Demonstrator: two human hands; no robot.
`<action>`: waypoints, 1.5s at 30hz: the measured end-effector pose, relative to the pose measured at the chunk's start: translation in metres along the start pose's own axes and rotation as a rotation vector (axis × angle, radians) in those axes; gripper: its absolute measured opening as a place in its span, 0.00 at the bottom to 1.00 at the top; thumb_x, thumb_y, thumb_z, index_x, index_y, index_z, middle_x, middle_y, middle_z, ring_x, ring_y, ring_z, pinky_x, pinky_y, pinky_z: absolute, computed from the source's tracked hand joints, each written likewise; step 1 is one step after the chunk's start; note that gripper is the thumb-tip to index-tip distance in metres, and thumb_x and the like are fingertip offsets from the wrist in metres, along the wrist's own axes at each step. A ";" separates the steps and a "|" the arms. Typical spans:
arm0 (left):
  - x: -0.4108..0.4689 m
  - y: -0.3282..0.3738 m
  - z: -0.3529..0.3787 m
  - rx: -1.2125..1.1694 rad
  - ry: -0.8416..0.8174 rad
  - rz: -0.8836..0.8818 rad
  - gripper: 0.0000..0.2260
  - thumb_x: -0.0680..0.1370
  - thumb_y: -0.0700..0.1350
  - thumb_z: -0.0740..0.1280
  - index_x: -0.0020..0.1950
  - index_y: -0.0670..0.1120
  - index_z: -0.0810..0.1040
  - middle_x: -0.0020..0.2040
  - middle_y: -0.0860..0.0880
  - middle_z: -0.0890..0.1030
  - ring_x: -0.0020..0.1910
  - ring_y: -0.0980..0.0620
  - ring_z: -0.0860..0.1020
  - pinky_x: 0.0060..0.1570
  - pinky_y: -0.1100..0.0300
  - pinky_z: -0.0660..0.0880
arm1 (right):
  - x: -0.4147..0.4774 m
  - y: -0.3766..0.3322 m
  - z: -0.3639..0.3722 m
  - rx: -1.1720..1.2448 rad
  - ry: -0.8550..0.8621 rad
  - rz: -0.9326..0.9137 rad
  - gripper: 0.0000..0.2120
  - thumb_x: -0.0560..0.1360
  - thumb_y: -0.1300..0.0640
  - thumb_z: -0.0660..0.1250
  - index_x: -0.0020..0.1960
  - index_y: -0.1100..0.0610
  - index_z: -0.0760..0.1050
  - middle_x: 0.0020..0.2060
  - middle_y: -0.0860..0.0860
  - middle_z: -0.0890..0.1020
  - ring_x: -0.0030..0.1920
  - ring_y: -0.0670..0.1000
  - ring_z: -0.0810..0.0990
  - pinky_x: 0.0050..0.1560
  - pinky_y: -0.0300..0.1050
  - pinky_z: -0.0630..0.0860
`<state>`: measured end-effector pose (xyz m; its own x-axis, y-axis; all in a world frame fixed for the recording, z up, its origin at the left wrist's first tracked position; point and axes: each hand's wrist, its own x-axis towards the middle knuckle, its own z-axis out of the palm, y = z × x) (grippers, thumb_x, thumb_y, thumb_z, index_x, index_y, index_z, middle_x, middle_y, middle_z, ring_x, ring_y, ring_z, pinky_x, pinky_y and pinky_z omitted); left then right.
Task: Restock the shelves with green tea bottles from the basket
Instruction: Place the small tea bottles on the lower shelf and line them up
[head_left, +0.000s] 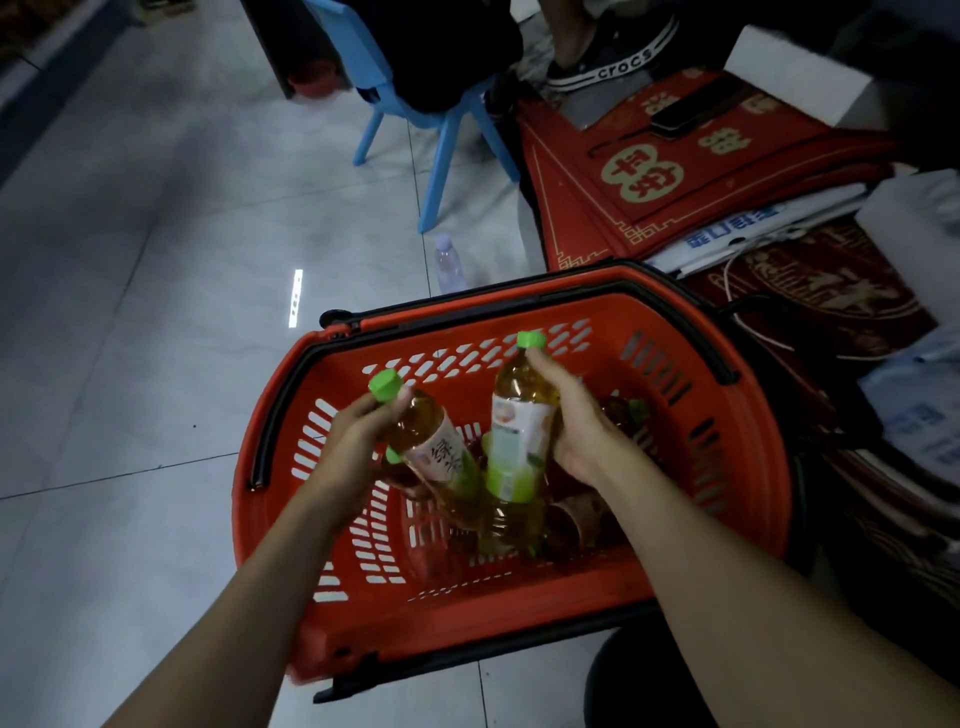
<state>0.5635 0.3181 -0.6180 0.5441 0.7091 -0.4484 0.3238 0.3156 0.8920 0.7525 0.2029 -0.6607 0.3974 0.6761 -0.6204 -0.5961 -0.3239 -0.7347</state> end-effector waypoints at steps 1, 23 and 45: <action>-0.003 0.005 0.007 -0.045 -0.012 -0.033 0.23 0.71 0.60 0.66 0.58 0.45 0.78 0.58 0.45 0.81 0.60 0.40 0.76 0.54 0.35 0.74 | -0.002 -0.004 -0.001 0.016 0.025 0.021 0.46 0.57 0.24 0.69 0.67 0.51 0.75 0.56 0.57 0.83 0.61 0.61 0.79 0.67 0.66 0.68; -0.042 -0.041 0.044 -0.244 -0.501 -0.158 0.35 0.60 0.39 0.82 0.63 0.34 0.71 0.59 0.29 0.78 0.53 0.34 0.81 0.48 0.44 0.80 | -0.092 0.000 -0.040 -0.424 -0.114 0.147 0.53 0.56 0.67 0.76 0.73 0.40 0.59 0.64 0.49 0.77 0.65 0.58 0.74 0.67 0.68 0.66; -0.221 0.193 0.312 -0.322 -1.146 0.499 0.09 0.74 0.40 0.64 0.45 0.46 0.84 0.43 0.48 0.85 0.40 0.53 0.83 0.40 0.62 0.80 | -0.433 -0.100 -0.174 -0.054 0.664 -0.863 0.36 0.66 0.73 0.74 0.67 0.49 0.68 0.53 0.51 0.84 0.57 0.53 0.82 0.56 0.59 0.79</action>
<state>0.7480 0.0256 -0.3648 0.9535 -0.0982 0.2849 -0.2186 0.4256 0.8781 0.7616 -0.1725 -0.3662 0.9745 0.2024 0.0974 0.0893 0.0489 -0.9948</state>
